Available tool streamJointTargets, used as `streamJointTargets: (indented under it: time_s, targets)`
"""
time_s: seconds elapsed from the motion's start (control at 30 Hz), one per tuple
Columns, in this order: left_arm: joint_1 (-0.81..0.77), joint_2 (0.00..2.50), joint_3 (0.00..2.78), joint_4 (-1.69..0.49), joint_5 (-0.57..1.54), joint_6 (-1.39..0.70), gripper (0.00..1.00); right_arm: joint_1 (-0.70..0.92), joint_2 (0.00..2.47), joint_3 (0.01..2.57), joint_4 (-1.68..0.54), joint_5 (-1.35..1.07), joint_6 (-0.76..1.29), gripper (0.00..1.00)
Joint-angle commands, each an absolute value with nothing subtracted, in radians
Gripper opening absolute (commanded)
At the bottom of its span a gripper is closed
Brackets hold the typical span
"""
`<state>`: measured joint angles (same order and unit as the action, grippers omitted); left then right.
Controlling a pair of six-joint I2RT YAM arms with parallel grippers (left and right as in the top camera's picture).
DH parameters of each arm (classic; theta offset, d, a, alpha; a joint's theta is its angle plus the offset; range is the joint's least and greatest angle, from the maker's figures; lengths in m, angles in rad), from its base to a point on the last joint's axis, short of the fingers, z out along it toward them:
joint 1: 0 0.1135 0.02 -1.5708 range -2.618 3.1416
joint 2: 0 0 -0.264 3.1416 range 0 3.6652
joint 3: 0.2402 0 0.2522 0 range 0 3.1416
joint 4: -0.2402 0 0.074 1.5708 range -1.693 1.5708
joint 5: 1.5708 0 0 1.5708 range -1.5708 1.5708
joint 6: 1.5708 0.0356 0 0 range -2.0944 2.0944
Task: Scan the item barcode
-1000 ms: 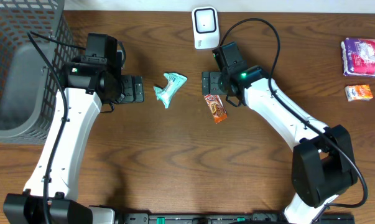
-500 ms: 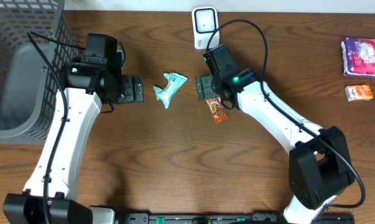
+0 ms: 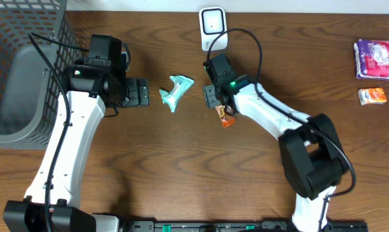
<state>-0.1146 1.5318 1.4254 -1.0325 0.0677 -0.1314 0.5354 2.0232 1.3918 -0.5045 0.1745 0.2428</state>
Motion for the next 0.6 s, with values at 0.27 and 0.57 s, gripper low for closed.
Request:
streamJointTargets:
  time_s: [0.27, 0.57]
  targets:
    - [-0.113, 1.536, 1.422, -1.036, 0.051, -0.139, 0.98, 0.553, 2.065, 1.387, -0.487, 0.197, 0.199, 0.58]
    - [-0.113, 1.536, 1.422, -1.036, 0.051, -0.140, 0.98, 0.553, 2.104, 1.387, -0.486, 0.201, 0.185, 0.59]
